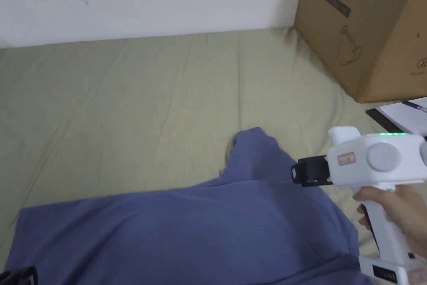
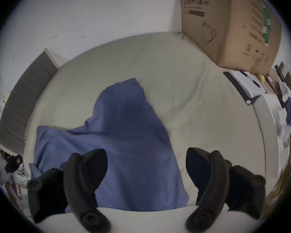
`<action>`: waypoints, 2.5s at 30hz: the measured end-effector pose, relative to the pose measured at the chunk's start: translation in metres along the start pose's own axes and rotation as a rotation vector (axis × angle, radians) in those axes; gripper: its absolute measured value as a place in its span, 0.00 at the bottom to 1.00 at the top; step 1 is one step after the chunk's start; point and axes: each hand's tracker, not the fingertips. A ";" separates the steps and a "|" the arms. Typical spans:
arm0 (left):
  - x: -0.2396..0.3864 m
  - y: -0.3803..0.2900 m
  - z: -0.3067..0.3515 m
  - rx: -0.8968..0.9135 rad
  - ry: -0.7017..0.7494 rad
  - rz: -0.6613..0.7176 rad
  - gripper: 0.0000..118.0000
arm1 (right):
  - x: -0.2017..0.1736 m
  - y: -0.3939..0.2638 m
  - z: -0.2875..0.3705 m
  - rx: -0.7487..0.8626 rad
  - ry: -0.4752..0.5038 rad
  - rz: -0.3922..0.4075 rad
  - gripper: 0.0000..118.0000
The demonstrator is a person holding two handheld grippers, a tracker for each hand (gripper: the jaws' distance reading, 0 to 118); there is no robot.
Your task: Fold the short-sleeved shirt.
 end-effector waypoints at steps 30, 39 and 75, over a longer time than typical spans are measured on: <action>-0.060 0.065 -0.097 -0.238 0.069 0.038 0.97 | -0.011 0.047 -0.071 -0.150 -0.059 0.097 0.00; -0.071 0.118 -0.192 -0.229 0.138 0.076 0.83 | -0.012 0.047 -0.065 -0.154 -0.055 0.091 0.00; -0.055 0.100 -0.021 -0.113 0.032 -0.155 0.01 | -0.006 -0.018 0.107 -0.041 0.020 0.226 0.00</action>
